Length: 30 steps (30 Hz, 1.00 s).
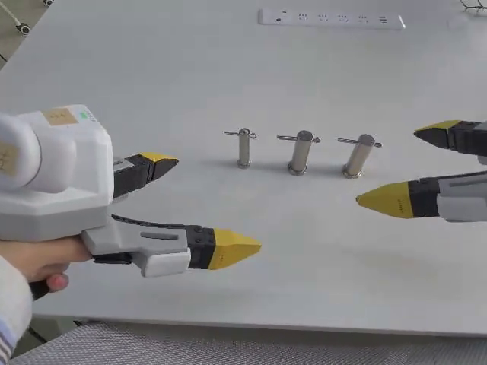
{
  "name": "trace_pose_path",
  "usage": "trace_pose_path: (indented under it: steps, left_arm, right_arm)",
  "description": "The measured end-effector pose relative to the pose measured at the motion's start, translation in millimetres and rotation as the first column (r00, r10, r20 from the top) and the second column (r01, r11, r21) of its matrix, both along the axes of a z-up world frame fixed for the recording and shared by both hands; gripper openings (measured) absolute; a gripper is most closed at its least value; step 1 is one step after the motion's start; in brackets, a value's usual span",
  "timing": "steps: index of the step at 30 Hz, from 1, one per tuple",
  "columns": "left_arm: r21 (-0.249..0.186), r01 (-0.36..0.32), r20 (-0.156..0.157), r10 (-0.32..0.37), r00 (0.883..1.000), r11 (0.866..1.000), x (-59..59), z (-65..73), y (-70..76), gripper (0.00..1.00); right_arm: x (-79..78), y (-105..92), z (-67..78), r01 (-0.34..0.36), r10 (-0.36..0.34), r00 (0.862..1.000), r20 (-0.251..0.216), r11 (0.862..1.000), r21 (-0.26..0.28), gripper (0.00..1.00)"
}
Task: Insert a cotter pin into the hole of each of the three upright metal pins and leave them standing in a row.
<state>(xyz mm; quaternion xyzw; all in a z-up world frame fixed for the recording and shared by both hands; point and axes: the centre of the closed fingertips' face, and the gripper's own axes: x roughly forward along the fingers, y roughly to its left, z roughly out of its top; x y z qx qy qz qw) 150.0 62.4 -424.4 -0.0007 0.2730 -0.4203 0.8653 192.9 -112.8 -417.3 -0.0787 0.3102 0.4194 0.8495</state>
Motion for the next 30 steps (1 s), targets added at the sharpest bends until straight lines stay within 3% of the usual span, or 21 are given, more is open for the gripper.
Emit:
trace_pose_path:
  steps: [7,12,15,17,21,25,30]
  left_arm:
    - [-0.049,-0.071,-0.011,0.07,0.997,0.996,3.9,4.9,11.1,0.96]
    - [-0.084,-0.113,-0.032,0.111,0.993,0.99,5.4,7.1,16.4,0.97]
    - [-0.075,-0.121,-0.037,0.118,0.992,0.99,5.9,6.2,17.7,0.97]
    - [-0.072,-0.12,-0.043,0.117,0.992,0.99,6.2,5.6,17.4,0.97]
    - [-0.073,-0.121,-0.046,0.118,0.992,0.99,7.9,7.1,14.7,0.97]
    - [-0.079,-0.123,-0.053,0.119,0.992,0.989,9.1,7.6,11.0,0.98]
    - [-0.07,-0.124,-0.075,0.119,0.99,0.99,10.0,3.7,7.3,0.98]
  right_arm:
    - [-13.6,3.3,3.8,0.022,-0.02,0.999,-0.033,0.999,0.046,0.91]
    - [-21.1,10.1,5.1,0.013,-0.012,0.999,-0.033,1.0,0.023,0.96]
    - [-21.5,18.4,11.3,0.005,-0.006,1.0,0.014,0.999,0.048,0.96]
    - [-27.3,26.1,10.5,-0.018,0.017,1.0,0.005,0.998,0.057,0.96]
    - [-29.0,25.9,7.6,0.004,-0.003,1.0,-0.017,0.999,0.044,0.96]
    - [-29.0,20.6,8.6,0.063,-0.061,0.997,-0.037,0.995,0.073,0.98]
    - [-32.6,11.9,0.8,0.113,-0.107,0.991,-0.084,0.991,0.071,0.98]
